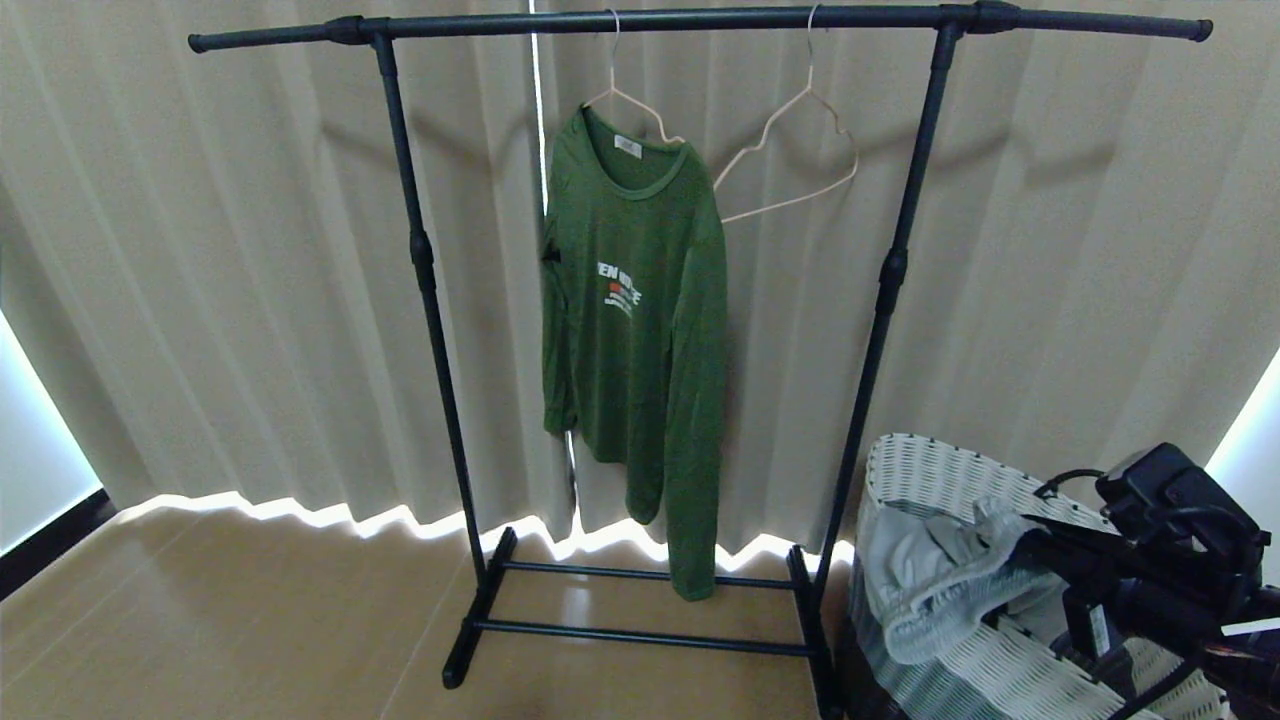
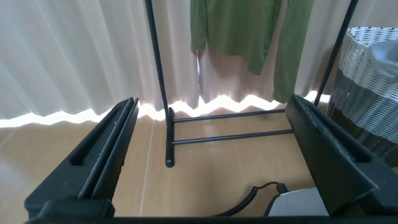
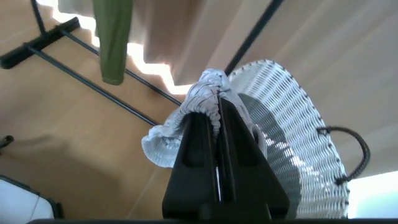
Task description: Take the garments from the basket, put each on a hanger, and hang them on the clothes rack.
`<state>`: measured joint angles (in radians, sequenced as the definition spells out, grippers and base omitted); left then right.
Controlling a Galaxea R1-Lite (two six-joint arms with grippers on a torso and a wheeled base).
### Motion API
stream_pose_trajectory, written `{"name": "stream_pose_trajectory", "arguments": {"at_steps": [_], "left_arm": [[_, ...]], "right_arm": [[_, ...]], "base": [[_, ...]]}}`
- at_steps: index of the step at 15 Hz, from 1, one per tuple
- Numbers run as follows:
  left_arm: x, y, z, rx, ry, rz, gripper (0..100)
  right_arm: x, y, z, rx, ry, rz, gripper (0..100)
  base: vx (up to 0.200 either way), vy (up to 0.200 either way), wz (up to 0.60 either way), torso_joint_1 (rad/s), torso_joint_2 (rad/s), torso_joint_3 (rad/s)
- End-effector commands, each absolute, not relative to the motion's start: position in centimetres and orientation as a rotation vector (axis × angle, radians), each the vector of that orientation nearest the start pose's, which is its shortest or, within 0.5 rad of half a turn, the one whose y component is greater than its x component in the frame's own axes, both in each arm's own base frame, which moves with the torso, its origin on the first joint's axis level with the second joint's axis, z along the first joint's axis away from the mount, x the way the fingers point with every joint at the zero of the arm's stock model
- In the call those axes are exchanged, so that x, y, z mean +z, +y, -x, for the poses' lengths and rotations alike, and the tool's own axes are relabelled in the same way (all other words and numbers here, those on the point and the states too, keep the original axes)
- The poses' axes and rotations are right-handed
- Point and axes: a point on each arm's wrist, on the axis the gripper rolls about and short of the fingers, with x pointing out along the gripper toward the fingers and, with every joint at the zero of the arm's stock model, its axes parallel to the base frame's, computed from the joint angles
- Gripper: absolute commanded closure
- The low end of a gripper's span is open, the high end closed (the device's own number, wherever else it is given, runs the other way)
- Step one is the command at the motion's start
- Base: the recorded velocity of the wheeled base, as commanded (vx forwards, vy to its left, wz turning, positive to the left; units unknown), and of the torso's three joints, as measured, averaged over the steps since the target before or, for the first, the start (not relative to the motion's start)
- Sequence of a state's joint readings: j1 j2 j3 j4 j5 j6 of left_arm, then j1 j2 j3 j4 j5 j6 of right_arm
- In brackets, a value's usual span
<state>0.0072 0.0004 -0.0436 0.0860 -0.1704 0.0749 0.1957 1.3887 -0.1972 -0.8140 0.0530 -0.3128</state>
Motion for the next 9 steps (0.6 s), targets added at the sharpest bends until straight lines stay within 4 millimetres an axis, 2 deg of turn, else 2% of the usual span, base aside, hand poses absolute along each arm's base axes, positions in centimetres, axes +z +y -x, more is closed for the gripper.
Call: {"name": "stream_pose_trajectory", "arguments": {"at_steps": [1, 3, 4, 5, 6, 7, 8, 9], "left_arm": [[8.6, -0.5, 2.8, -0.218, -0.012, -0.084, 0], [10.8, -0.8, 3.1, -0.351, -0.061, -0.142, 0], [12.6, -0.8, 2.7, -0.377, -0.04, -0.142, 0], [14.3, -0.9, 2.1, -0.389, -0.021, -0.138, 0], [17.3, -0.9, 0.3, -0.424, 0.035, -0.123, 0], [17.3, -0.9, 0.3, -0.424, 0.035, -0.123, 0], [20.6, -1.1, -3.5, -0.479, 0.077, -0.097, 0], [21.5, -1.5, -5.5, -0.522, 0.086, -0.086, 0]], "right_arm": [[13.1, 5.0, -17.0, 0.379, 0.284, 0.338, 100], [14.9, 6.5, -17.9, 0.426, 0.215, 0.291, 100], [16.0, 7.3, -18.4, 0.448, 0.177, 0.249, 100], [16.8, 8.0, -18.6, 0.473, 0.157, 0.218, 100], [17.5, 9.0, -19.2, 0.511, 0.143, 0.172, 100], [17.5, 9.0, -19.2, 0.511, 0.143, 0.172, 100], [18.6, 10.0, -19.4, 0.563, 0.103, 0.154, 100], [19.0, 10.4, -19.4, 0.6, 0.083, 0.146, 100]], "base": [[0.0, 0.0, 0.0, 0.0, 0.0, 0.0], [0.0, 0.0, 0.0, 0.0, 0.0, 0.0], [0.0, 0.0, 0.0, 0.0, 0.0, 0.0], [0.0, 0.0, 0.0, 0.0, 0.0, 0.0], [0.0, 0.0, 0.0, 0.0, 0.0, 0.0], [0.0, 0.0, 0.0, 0.0, 0.0, 0.0], [0.0, 0.0, 0.0, 0.0, 0.0, 0.0], [0.0, 0.0, 0.0, 0.0, 0.0, 0.0]]}}
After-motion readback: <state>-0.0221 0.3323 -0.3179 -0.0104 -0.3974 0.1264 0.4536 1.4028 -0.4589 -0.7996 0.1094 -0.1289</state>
